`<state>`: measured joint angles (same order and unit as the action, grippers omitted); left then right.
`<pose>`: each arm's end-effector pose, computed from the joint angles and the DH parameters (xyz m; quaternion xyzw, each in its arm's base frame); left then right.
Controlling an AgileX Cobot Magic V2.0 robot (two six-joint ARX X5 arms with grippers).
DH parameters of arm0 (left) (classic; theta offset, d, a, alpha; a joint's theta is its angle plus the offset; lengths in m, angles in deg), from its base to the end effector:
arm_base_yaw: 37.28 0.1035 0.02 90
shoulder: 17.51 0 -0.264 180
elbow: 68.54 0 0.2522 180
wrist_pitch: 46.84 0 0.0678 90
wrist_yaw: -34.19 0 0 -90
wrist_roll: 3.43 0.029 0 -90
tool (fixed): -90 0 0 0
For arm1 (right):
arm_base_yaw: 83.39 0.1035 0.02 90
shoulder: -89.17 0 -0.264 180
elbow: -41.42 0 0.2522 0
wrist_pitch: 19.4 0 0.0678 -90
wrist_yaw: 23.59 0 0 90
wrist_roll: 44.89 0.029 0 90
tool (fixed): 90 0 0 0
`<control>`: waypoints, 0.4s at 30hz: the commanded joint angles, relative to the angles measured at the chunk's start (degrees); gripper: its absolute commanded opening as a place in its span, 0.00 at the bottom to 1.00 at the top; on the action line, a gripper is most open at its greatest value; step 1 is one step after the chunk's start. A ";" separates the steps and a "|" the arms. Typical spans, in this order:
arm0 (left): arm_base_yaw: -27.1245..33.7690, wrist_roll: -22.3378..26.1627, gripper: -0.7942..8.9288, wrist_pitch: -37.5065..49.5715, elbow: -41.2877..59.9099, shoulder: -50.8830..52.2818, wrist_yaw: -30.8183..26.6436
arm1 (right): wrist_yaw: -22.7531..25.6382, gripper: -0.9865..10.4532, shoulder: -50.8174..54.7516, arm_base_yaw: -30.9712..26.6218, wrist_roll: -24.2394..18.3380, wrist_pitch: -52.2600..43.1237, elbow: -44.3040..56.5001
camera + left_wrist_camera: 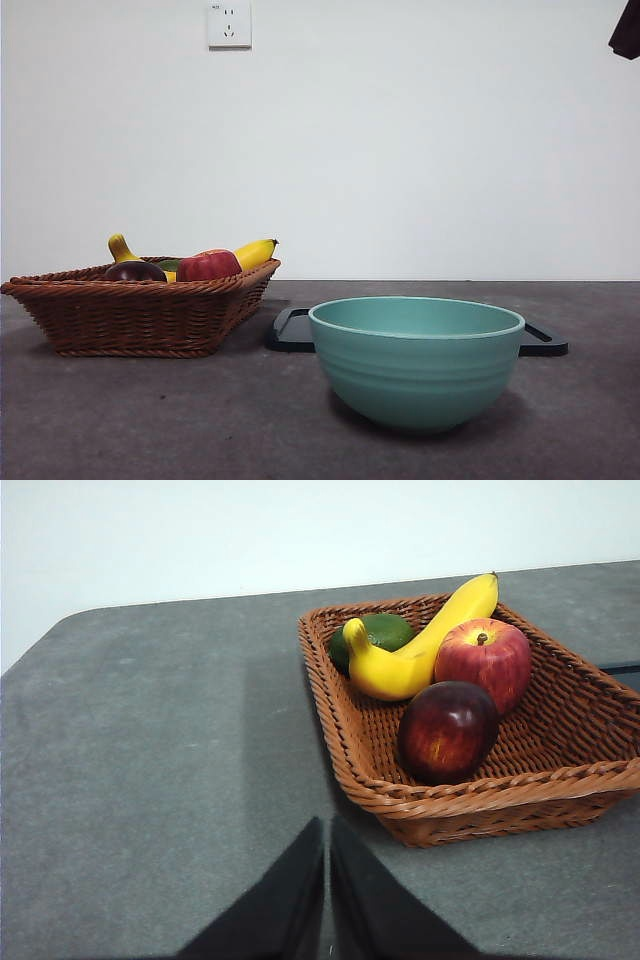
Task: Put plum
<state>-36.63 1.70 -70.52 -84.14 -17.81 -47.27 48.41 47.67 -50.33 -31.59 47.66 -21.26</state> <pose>0.0948 -0.0032 0.1574 0.0387 0.0697 -0.0718 0.9942 0.0989 0.0751 0.3011 0.0455 0.4298 0.3495 0.8313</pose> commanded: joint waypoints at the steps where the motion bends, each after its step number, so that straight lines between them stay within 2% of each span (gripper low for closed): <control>1: 0.15 -0.24 0.09 -0.50 1.18 0.13 -0.13 | 0.02 0.09 -0.33 0.50 -0.44 -0.61 -0.81; 9: 0.15 -0.24 0.09 -0.48 1.18 0.13 -0.13 | 0.02 0.09 -0.26 0.50 -0.46 -0.59 -0.81; 12: 0.15 -0.24 0.09 -0.48 1.18 0.13 -0.13 | 1.53 0.09 0.68 -0.44 -4.61 -1.03 -0.81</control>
<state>-36.63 1.68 -70.52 -84.14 -17.81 -47.29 49.59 48.15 -50.90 -33.25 47.44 -21.26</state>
